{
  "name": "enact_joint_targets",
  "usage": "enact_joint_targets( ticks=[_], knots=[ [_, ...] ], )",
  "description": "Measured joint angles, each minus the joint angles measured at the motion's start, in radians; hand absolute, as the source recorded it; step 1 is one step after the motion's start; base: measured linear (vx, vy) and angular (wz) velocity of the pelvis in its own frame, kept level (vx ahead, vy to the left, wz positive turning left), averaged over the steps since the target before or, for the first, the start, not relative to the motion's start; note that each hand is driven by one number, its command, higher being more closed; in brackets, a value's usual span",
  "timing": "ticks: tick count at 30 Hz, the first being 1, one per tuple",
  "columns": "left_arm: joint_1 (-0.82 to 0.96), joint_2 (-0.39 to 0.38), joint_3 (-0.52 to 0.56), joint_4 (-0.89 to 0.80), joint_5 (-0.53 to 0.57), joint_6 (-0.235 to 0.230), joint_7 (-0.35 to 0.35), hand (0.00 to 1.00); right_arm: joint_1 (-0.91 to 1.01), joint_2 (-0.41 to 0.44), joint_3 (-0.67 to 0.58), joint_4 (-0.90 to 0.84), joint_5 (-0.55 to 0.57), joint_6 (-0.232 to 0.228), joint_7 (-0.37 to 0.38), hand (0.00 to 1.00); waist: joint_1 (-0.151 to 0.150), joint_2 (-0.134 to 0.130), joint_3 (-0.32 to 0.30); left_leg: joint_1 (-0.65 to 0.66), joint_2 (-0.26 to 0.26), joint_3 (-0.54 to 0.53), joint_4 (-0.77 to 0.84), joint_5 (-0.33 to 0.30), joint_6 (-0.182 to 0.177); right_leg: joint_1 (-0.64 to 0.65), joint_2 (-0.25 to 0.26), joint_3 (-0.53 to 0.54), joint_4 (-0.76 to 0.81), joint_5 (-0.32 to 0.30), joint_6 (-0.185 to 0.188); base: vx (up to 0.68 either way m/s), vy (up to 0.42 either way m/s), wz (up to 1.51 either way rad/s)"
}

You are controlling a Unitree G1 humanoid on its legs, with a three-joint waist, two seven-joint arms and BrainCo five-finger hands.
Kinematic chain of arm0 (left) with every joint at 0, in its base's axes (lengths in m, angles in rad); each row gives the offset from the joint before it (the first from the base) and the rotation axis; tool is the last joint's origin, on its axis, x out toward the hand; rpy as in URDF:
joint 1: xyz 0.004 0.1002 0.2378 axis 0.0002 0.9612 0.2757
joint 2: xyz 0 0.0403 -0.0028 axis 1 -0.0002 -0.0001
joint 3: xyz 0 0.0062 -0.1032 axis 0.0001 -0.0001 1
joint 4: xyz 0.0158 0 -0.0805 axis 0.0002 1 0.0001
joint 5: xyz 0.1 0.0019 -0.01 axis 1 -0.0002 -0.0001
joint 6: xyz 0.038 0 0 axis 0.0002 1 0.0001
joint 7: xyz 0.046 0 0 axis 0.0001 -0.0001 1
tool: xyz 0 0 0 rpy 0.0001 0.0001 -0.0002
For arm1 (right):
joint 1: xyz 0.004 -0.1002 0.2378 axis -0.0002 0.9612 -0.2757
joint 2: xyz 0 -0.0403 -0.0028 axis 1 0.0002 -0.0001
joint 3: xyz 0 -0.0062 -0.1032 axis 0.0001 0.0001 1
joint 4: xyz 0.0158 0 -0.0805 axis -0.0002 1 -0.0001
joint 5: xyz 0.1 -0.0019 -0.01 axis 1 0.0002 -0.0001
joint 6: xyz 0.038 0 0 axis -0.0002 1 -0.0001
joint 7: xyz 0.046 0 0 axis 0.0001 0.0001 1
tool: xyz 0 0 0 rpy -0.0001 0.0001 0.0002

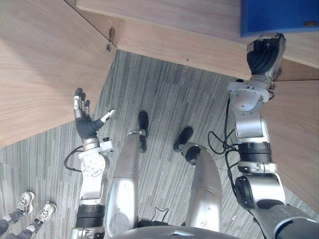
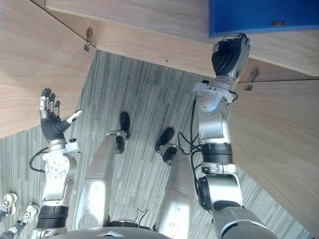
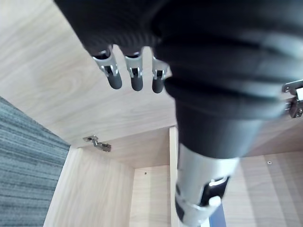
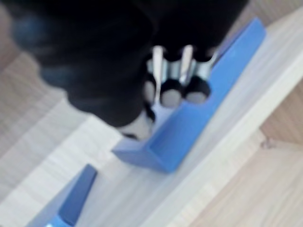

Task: Walk over to the cabinet, pick up the folder, carry it to the office cabinet, place the folder inside the office cabinet, then close the office cabinet door

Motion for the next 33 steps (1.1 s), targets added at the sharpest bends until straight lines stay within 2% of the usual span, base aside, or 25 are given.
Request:
enact_joint_targets(
  ticks=[10,17,21,33],
  knots=[
    [0.003,0.001,0.022,-0.024,-0.019,-0.001,-0.004,0.0,-0.019,-0.023,0.001,0.081,0.038,0.0,0.006,1.0,-0.012,0.004,0.043,-0.015,0.003,-0.026,-0.033,0.04,-0.015,-0.013,0.012,-0.019,-0.008,0.005,-0.008,-0.03,-0.059,0.05],
    [0.003,0.001,0.021,-0.024,-0.019,-0.001,-0.009,0.0,-0.061,-0.031,0.02,0.091,0.037,0.0,0.007,1.0,-0.022,0.004,0.044,-0.043,0.01,-0.026,-0.031,0.052,-0.014,-0.044,0.016,-0.02,0.0,0.011,-0.017,-0.02,-0.027,-0.01],
    [0.003,0.002,0.021,-0.024,-0.019,-0.001,-0.009,0.0,-0.094,-0.063,0.057,0.095,0.037,0.0,0.007,1.0,-0.023,0.004,0.044,-0.042,0.013,-0.028,-0.031,0.056,-0.016,-0.044,0.02,-0.02,-0.001,0.015,-0.02,-0.01,-0.006,-0.01],
    [0.003,0.004,0.02,-0.024,-0.019,-0.001,-0.009,0.0,-0.108,-0.067,0.059,0.084,0.036,-0.004,0.015,1.0,-0.02,0.003,0.046,-0.043,0.018,-0.036,-0.05,0.074,-0.019,-0.045,0.029,-0.028,-0.004,0.02,-0.021,0.0,-0.003,0.0]
  ],
)
